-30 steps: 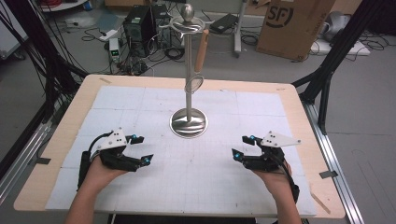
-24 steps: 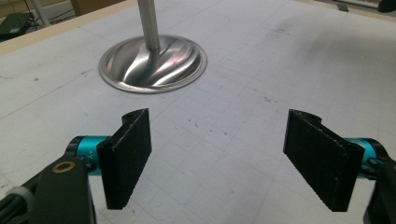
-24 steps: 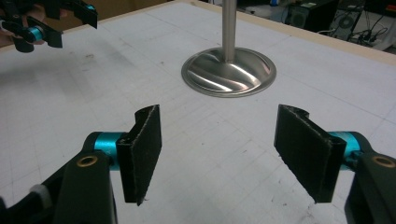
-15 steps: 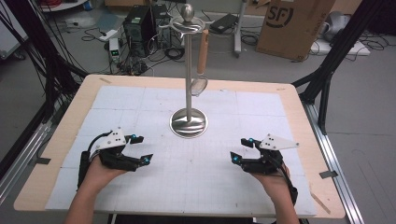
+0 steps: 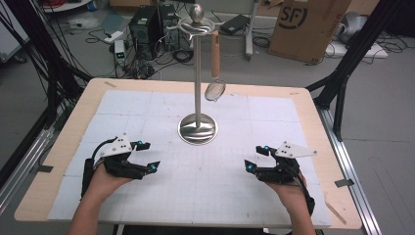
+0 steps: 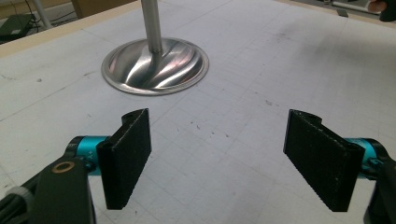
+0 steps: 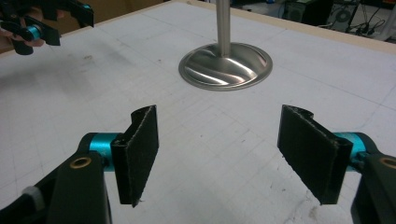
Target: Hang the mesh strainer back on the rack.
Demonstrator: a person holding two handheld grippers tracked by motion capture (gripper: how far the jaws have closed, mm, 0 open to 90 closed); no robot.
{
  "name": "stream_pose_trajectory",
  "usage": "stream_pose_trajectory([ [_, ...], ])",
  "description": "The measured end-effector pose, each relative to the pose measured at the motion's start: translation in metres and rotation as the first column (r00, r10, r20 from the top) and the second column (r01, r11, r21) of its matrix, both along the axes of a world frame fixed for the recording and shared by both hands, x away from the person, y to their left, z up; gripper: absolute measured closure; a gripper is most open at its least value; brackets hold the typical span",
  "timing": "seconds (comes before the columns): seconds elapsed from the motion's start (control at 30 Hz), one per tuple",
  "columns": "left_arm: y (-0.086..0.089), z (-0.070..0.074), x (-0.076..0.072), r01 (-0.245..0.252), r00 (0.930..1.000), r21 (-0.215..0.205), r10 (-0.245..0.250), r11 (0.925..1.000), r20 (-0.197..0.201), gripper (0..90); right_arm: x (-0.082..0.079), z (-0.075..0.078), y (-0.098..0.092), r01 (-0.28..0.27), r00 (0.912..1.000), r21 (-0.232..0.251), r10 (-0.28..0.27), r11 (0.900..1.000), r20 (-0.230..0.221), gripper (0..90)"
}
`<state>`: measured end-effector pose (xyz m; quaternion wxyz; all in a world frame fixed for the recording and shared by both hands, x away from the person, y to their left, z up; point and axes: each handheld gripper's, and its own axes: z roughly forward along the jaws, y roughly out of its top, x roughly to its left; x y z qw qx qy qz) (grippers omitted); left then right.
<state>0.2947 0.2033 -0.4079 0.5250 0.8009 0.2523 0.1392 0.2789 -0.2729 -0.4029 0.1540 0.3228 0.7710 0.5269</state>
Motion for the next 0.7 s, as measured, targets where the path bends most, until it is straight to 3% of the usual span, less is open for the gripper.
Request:
stream_pose_trajectory([
  [0.7,-0.0007,-0.0001,-0.0001,0.000,1.0000,0.001,0.000,1.0000,0.002,23.7,0.0007,-0.0032,0.0014,-0.005,0.9999,-0.012,0.005,1.000,-0.010,28.4],
])
